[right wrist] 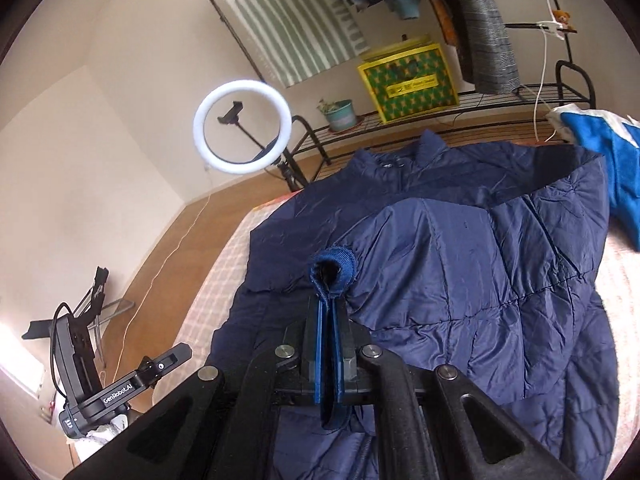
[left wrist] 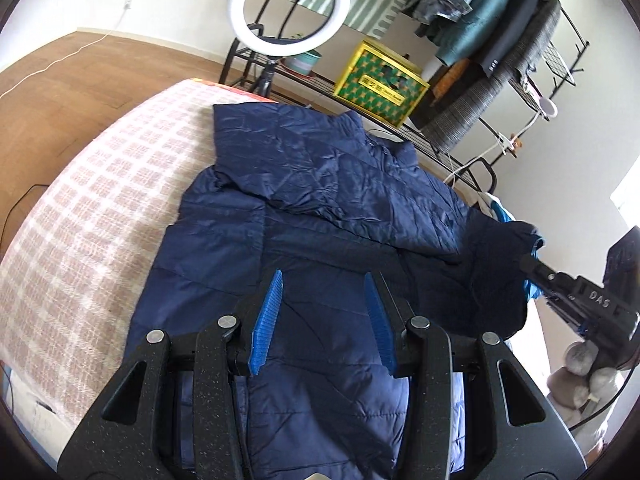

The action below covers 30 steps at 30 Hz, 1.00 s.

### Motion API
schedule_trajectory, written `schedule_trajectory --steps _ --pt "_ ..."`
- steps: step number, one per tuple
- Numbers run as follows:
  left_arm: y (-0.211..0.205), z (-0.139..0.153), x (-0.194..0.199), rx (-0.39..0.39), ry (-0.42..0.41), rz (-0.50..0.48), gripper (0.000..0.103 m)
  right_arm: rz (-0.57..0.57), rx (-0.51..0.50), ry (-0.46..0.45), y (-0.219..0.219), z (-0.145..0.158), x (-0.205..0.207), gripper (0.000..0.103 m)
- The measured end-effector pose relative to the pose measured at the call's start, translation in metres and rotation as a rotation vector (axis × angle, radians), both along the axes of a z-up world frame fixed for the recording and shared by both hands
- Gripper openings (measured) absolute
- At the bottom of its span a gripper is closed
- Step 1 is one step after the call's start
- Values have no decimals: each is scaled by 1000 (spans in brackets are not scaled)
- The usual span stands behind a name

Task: Fold large clothes

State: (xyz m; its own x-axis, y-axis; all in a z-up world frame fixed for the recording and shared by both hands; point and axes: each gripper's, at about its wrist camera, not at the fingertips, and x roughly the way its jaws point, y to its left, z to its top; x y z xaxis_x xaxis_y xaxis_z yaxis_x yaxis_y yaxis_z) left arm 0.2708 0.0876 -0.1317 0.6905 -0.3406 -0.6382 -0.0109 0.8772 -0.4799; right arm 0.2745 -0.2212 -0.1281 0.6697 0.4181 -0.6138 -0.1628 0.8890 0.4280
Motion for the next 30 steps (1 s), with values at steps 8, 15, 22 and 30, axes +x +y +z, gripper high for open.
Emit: schedule_trajectory --steps 8,15,22,30 --pt "11 -6 10 -20 13 28 44 172 44 51 46 -31 32 42" --pt "-14 -18 31 -36 46 -64 44 82 90 17 9 -15 29 49" --pt "-57 -57 62 -122 182 -175 52 -119 5 50 -82 -14 31 51" --pt "-92 -92 84 -118 279 -151 52 -345 -94 206 -190 -58 27 53"
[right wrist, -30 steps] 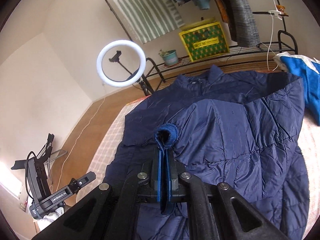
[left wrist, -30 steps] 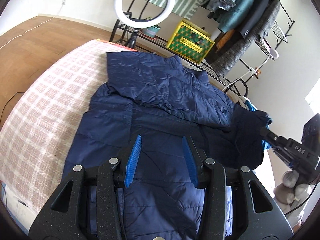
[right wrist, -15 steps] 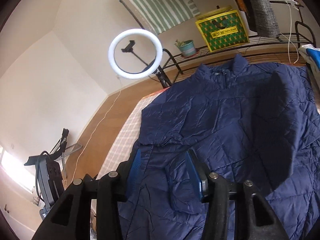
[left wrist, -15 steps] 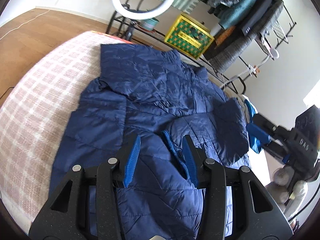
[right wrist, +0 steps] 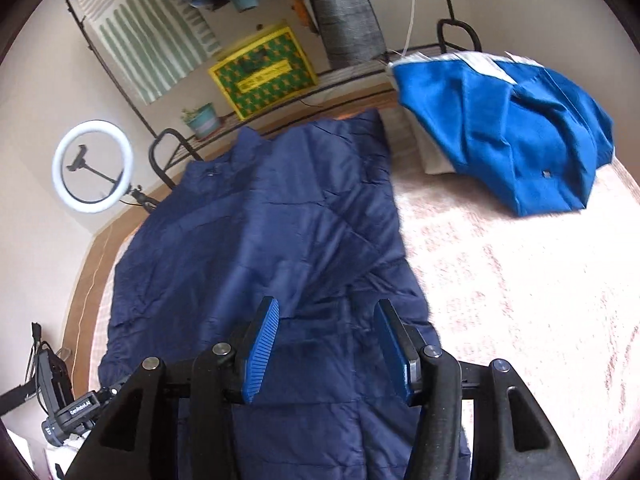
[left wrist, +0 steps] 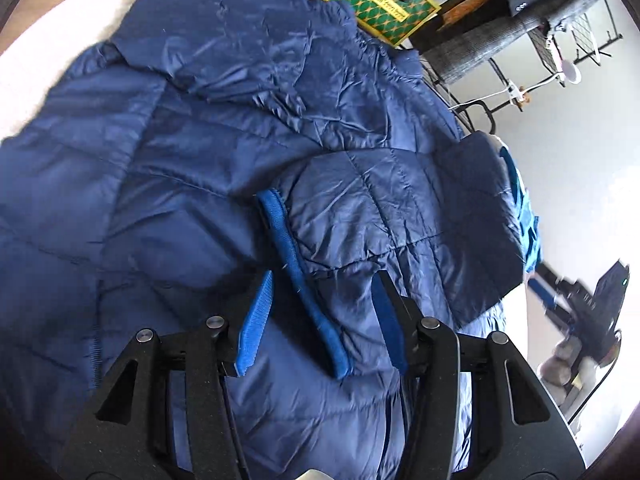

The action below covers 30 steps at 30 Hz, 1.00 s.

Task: Fold large clothes

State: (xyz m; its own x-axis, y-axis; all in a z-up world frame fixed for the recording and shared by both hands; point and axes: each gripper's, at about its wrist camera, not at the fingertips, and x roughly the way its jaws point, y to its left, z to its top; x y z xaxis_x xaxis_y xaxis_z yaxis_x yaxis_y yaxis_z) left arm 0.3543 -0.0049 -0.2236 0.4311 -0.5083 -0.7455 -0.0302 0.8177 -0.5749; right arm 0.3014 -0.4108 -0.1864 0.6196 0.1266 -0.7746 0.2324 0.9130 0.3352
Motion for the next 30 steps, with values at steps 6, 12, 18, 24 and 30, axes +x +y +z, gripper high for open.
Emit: schedule_trajectory --steps 6,12,18,24,30 --pt "-35 9 3 226 -95 -28 12 4 -45 92 -22 -32 11 54" --pt "-68 61 4 518 -347 -131 5 -14 -46 138 -28 -52 19 55" --pt "-53 93 40 680 -457 -122 5 -2 -106 167 -18 -65 25 55" --pt "-11 72 111 733 -361 -1 5 11 -180 173 -5 -64 33 56" --pt "2 39 150 745 -304 45 5 12 -239 172 5 -65 40 57"
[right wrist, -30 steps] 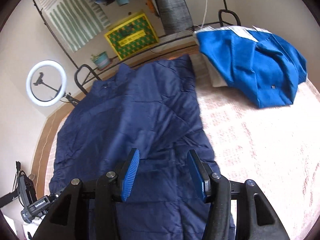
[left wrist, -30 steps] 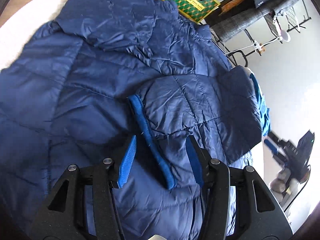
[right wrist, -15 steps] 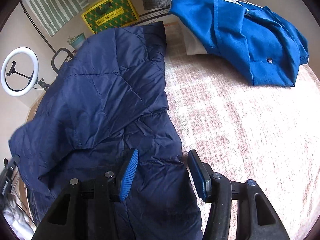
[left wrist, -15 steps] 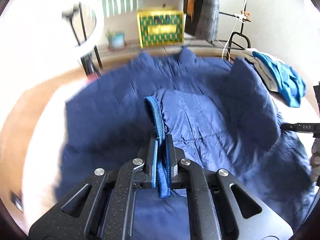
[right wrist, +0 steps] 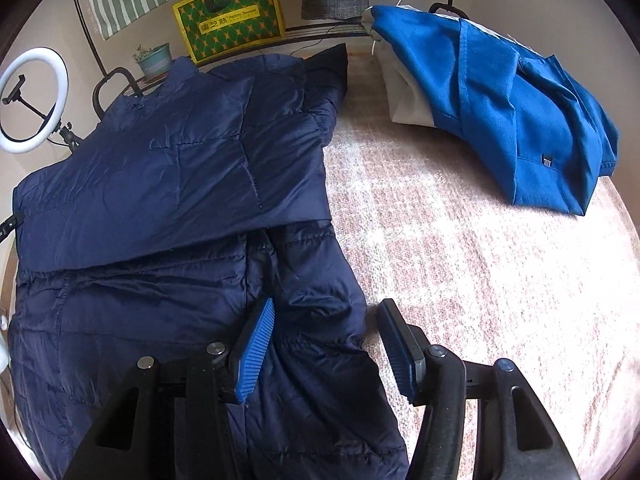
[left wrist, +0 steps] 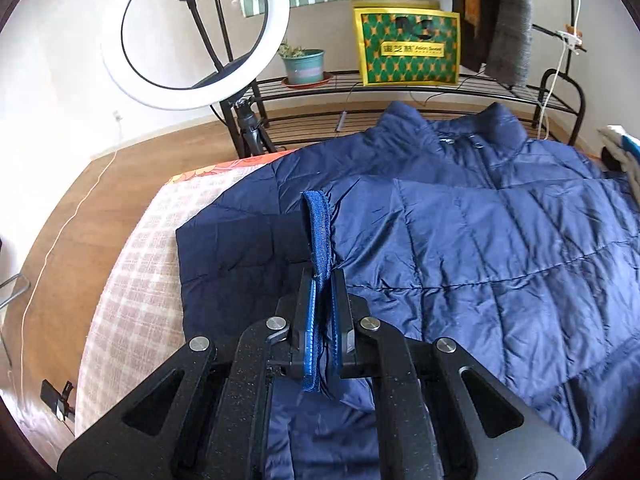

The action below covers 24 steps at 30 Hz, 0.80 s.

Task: Fold large clothes

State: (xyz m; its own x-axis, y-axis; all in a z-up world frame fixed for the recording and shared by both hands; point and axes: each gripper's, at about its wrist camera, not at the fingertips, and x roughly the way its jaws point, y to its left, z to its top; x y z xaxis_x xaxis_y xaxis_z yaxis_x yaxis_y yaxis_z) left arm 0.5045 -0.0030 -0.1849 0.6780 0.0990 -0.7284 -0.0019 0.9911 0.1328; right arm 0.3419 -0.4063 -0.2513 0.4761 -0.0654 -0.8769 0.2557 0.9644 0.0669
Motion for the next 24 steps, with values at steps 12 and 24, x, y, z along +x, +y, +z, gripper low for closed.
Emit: schedule_trajectory --steps 12,24 --pt "-11 -25 22 181 46 69 37 8 2 -6 -1 -1 3 58" --pt "62 56 -94 -110 -11 68 40 48 57 -85 -15 44 -45 56"
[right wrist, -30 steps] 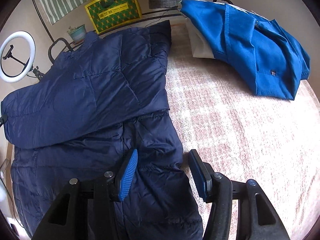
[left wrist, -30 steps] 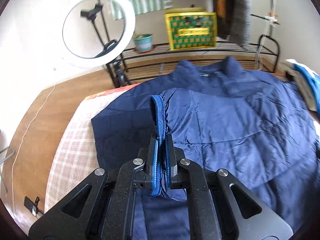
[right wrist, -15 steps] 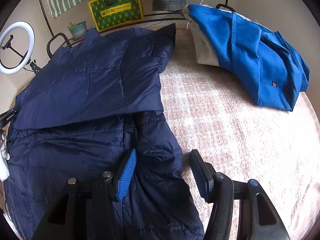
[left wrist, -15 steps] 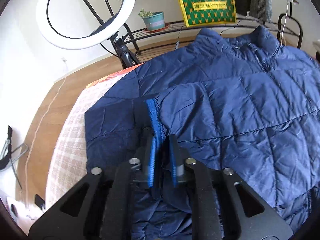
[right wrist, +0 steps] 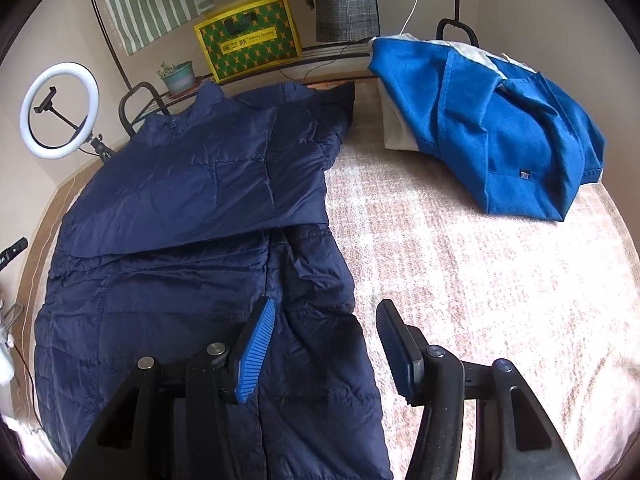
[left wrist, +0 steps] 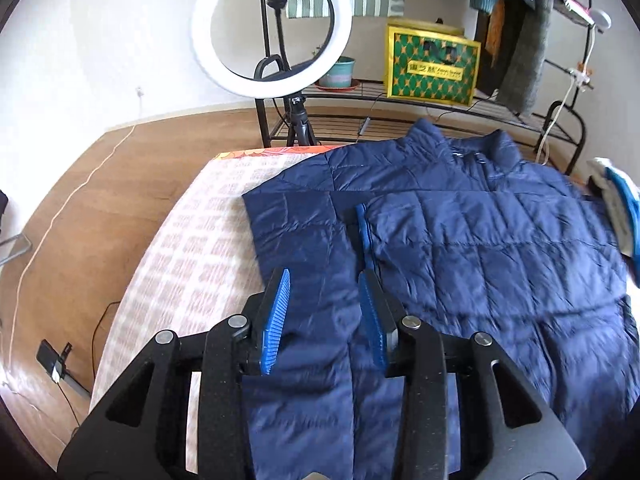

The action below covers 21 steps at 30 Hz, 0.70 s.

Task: Fold large clothes

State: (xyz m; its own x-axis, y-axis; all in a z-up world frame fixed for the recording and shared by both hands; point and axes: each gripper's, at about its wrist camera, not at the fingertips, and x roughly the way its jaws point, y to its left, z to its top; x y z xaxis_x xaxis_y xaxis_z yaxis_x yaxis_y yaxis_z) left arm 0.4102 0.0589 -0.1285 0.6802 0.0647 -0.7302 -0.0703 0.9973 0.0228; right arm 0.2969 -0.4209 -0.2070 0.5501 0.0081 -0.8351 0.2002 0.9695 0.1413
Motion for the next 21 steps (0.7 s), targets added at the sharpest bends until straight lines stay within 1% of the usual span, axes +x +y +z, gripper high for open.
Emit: schedule_trajectory --steps 2,4,5,6,8,11,13,15,17,19,21 --pt "13 10 -30 -51 -7 0 48 2 16 -26 -6 12 -16 56" --pt "27 16 -64 -113 -6 -5 51 3 19 -55 -11 24 -35 57" --pt "33 18 -80 -142 -3 -4 53 3 18 -74 -13 30 -45 59" --pt "37 19 -92 -161 2 -4 54 3 18 -93 -15 36 -56 62" --pt "45 19 -124 -194 11 -5 55 7 16 -130 -20 45 -77 64" --pt "55 13 -161 -235 36 -9 57 4 14 -155 -28 52 -110 64" --pt "63 5 -184 -285 63 -10 59 1 19 -170 -33 53 -126 67" --pt "70 -2 -203 -338 88 -9 60 -11 22 -190 -37 51 -146 73" --pt "77 -11 -221 -381 112 -5 60 -17 20 -196 -40 46 -165 73" --pt "83 -21 -238 -423 140 -3 61 -6 17 -179 -41 37 -180 74" --pt "89 -31 -253 -474 170 -9 63 15 16 -147 -39 24 -195 77"
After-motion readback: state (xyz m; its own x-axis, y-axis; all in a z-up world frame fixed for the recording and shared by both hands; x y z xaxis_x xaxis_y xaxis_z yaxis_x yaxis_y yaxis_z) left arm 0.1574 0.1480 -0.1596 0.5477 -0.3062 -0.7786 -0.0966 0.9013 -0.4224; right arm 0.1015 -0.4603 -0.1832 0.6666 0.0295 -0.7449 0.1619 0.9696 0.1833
